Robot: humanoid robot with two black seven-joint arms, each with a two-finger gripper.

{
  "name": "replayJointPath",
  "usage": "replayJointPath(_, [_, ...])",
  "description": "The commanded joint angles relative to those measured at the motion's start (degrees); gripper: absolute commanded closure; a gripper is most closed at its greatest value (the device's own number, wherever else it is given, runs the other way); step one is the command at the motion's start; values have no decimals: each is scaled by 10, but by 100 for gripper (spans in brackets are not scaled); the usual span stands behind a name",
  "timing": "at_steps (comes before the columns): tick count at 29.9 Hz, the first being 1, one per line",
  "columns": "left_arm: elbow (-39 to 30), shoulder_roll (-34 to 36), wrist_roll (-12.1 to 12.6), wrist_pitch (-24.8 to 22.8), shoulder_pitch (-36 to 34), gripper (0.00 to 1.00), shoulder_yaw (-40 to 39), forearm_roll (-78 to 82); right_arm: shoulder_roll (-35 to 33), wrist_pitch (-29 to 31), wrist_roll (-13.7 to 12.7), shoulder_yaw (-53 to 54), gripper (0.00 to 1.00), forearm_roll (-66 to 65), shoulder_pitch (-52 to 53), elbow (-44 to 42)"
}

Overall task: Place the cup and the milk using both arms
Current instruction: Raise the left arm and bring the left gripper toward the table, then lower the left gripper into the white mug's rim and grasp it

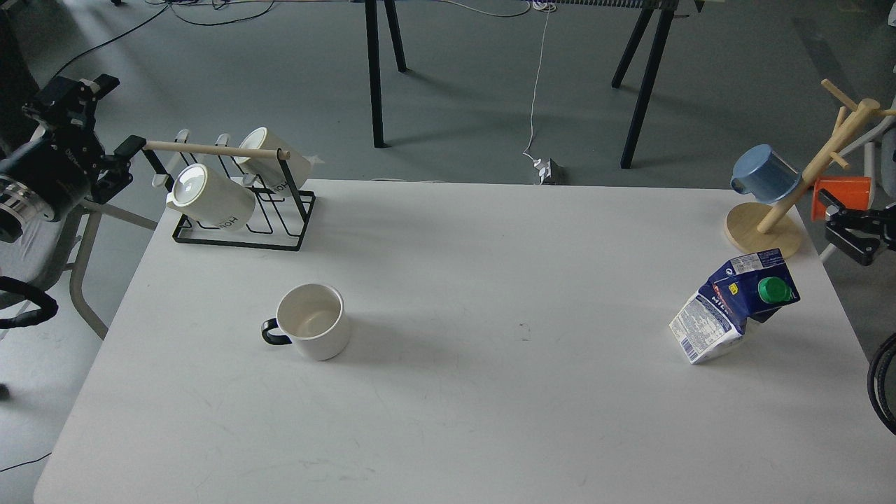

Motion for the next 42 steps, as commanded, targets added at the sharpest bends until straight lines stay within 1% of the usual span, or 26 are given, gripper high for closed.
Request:
replayJointPath(1, [3,-1,0,0,-1,0,-1,-13,1,0,0,0,1,0,0,0])
replayJointPath(8, [5,5,0,0,-6,0,1,-22,1,0,0,0,1,0,0,-2])
replayJointPath(13, [17,2,0,0,-3,0,-28,-45,1,0,0,0,1,0,0,-2])
replayJointPath(16, [17,5,0,0,-5,0,-24,-28,4,0,0,-1,1,0,2,-1])
replayJointPath(20, [16,7,0,0,-19,0,-25,75,4,0,0,5,1,0,3,-2])
replayJointPath(23, [9,9,0,0,-53,0,-26,221,5,0,0,6,1,0,3,-1])
replayJointPath(25, [-16,19,0,0,-65,0,-27,309,6,0,0,6,1,0,2,-1])
replayJointPath(26, [-40,30,0,0,-67,0,-27,341,7,0,0,6,1,0,2,-2])
replayJointPath(31, [-228,95,0,0,-70,0,-26,496,12,0,0,5,1,0,1,-5])
replayJointPath(34, [-302,101,0,0,-66,0,-25,602,11,0,0,5,1,0,1,-12])
replayJointPath(35, [-317,100,0,0,-65,0,-25,644,11,0,0,5,1,0,1,-17])
replayJointPath(37, [-323,86,0,0,-60,0,-24,722,10,0,0,5,1,0,1,-22])
replayJointPath(39, [-319,55,0,0,-53,0,-23,785,8,0,0,4,1,0,0,-23])
replayJointPath(42, [-301,18,0,0,-37,0,-23,838,7,0,0,4,1,0,-5,-23])
